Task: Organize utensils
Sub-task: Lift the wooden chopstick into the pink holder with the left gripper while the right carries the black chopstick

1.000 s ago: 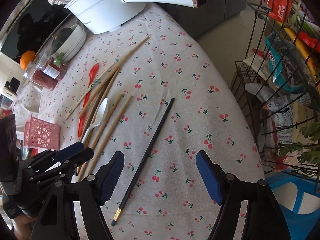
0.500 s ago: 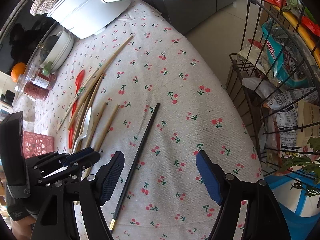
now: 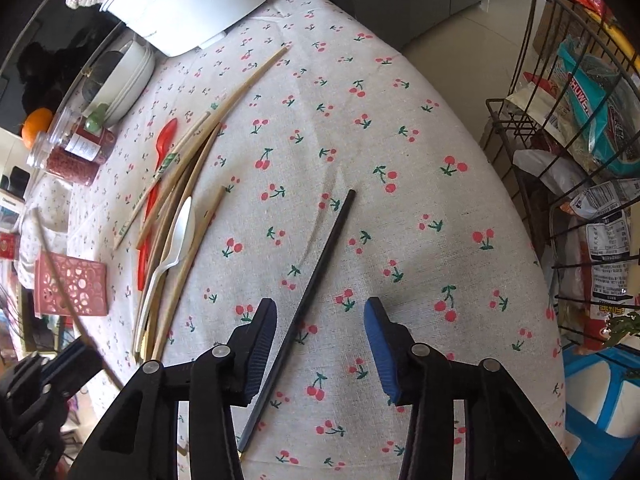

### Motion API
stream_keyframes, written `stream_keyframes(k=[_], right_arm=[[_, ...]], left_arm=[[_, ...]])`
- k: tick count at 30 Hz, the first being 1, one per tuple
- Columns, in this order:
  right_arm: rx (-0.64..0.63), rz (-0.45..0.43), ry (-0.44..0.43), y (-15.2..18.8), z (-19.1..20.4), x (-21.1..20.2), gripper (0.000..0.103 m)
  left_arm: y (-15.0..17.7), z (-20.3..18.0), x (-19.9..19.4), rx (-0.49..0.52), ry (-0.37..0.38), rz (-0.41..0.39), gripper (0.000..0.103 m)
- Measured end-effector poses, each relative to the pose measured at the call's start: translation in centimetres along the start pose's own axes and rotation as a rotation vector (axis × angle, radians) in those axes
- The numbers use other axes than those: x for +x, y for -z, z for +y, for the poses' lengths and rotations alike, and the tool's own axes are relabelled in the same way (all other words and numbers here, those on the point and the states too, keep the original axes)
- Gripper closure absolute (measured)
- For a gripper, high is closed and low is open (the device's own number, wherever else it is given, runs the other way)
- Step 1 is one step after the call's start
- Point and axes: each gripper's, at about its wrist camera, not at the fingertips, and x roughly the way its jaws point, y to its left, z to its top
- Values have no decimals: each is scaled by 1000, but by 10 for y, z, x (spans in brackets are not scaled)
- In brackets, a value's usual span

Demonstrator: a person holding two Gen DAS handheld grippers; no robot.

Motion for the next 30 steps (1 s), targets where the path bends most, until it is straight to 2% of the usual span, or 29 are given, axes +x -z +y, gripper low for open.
stream_keyframes(k=[3,5,6,7,10,12,15,17,23,30], right_arm=[[-72,-10,84,5,19,6,67],[-126,-30,177,10,33,10,76],[-154,-43,231,12,39,12,84],[-173,-53,241,14,45,13,89],[-179,-69,250,15,52,14,93],[-158,-76,222,14,50,14,94],[-97,-71,116,12,43,11,97],[-93,-95,94,14,39,2,97],[-101,-215,12,24,43,-44,97],[-175,-371,-91,62,70,-95,97]], left_arm=[[12,10,-15,-34,16,-62,95],[22,17,-19,-58,19,-106,95],[27,23,-21,-76,22,-124,95],[29,29,-20,-99,27,-126,95],[31,41,-23,-129,41,-141,95],[33,45,-31,-131,27,-168,95],[40,50,-50,-137,31,-217,95],[42,55,-64,-133,28,-260,95],[48,67,-116,-140,0,-430,95],[52,91,-167,-195,-29,-655,95]])
